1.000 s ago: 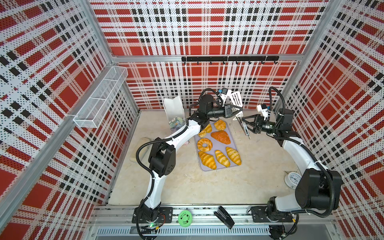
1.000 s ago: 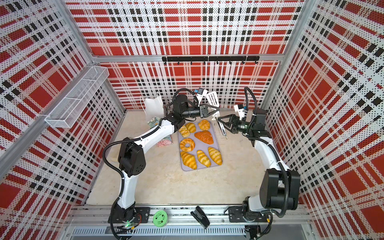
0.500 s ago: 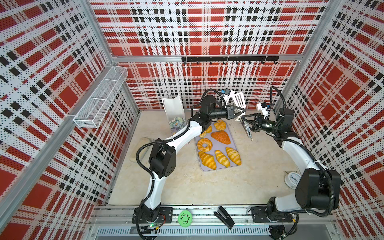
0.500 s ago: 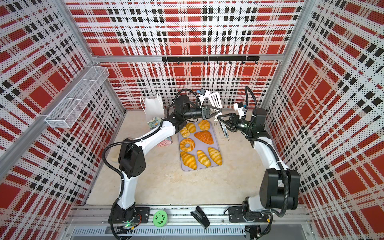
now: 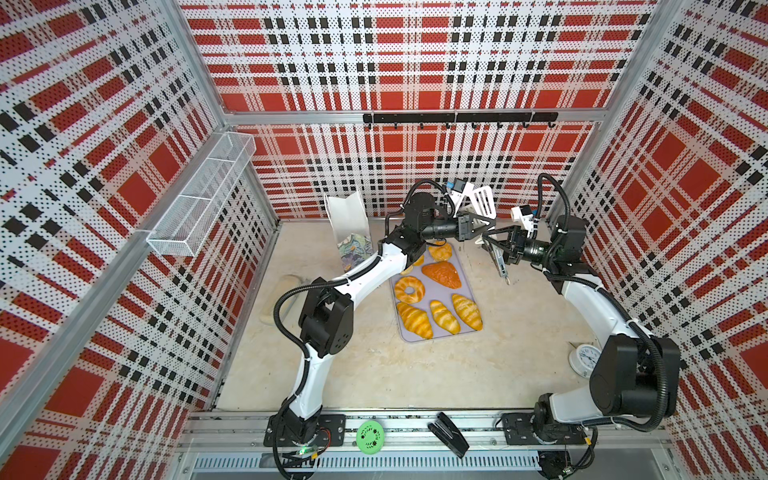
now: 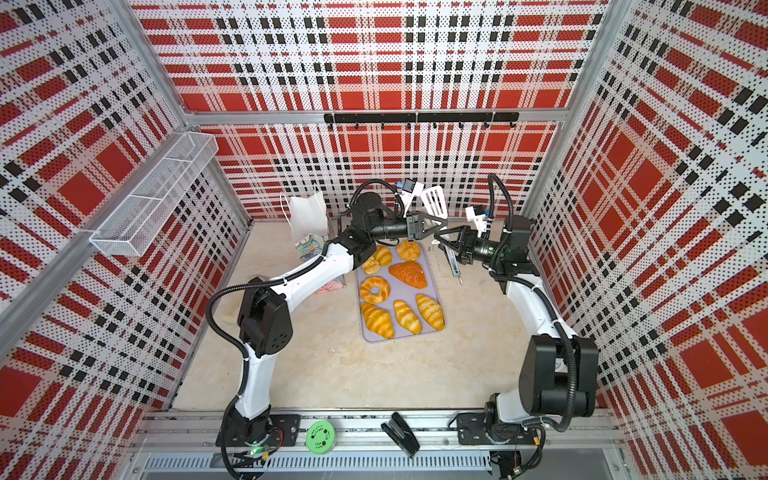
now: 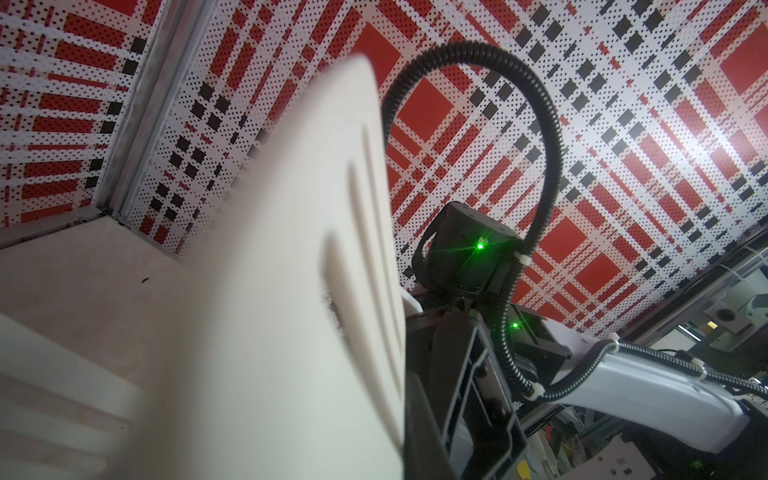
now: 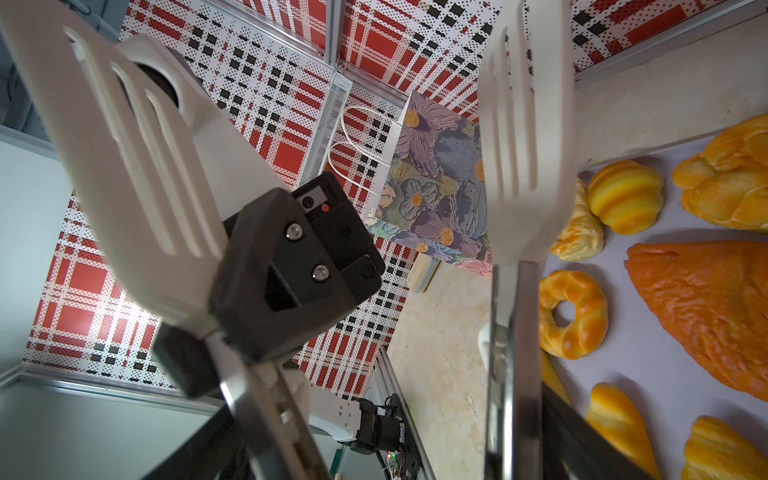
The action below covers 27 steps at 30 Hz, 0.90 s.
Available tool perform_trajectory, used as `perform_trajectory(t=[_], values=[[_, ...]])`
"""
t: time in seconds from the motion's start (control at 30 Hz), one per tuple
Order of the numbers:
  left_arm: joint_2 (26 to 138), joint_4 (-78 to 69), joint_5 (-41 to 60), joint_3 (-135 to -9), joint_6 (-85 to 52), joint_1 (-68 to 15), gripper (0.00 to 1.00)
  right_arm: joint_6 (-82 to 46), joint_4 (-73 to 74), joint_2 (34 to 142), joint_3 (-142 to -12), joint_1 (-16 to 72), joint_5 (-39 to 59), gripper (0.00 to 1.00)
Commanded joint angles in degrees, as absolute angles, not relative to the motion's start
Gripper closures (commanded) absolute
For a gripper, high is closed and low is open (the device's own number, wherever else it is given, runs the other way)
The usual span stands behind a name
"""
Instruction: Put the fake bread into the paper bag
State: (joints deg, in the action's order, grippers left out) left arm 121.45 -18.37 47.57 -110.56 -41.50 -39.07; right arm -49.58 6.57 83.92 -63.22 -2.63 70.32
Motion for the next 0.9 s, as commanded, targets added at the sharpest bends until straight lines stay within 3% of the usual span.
perform_trajectory(t=[0.0, 0.87], values=[[118.08, -22.93, 48.17, -110.10, -41.55, -39.64, 0.90, -50.89, 10.60, 84.57, -63.59, -2.46, 71.10, 0.10], [118.85, -31.99, 48.12, -107.67, -47.09, -41.08, 0.91, -52.98, 13.71, 84.84, -63.79, -2.29, 70.77, 0.09]])
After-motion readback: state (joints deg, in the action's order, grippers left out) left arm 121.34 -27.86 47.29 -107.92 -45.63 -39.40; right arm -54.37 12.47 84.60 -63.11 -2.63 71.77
